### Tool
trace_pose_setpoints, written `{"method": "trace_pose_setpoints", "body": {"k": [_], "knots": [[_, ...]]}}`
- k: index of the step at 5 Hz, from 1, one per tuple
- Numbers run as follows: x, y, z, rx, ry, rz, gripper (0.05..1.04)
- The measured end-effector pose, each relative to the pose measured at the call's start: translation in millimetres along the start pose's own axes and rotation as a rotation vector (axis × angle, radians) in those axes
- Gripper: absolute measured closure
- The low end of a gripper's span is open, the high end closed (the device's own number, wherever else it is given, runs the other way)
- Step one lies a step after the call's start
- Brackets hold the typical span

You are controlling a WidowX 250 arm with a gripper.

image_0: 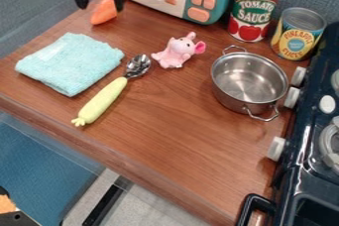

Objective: Move the yellow spoon to the center

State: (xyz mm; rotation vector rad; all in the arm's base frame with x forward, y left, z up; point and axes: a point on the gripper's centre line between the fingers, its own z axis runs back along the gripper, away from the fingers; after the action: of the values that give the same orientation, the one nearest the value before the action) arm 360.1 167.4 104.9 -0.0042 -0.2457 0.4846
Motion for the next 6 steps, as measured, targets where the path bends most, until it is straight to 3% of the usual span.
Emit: {"method": "trace_pose_setpoints", "body": {"k": [1,2,3,4,6], "knots": [[-18,-9,20,0.009,-0.023,0.001,0.083],[-45,-25,40,-0.039,-0.038,-0.016,0.083],[-81,-38,45,-0.087,-0.003,-0.008,0.083],[-107,-59,39,-0.081,0.043,-0.083,0.083],[-146,-65,13,-0.088,0.183,-0.124,0.084]]}}
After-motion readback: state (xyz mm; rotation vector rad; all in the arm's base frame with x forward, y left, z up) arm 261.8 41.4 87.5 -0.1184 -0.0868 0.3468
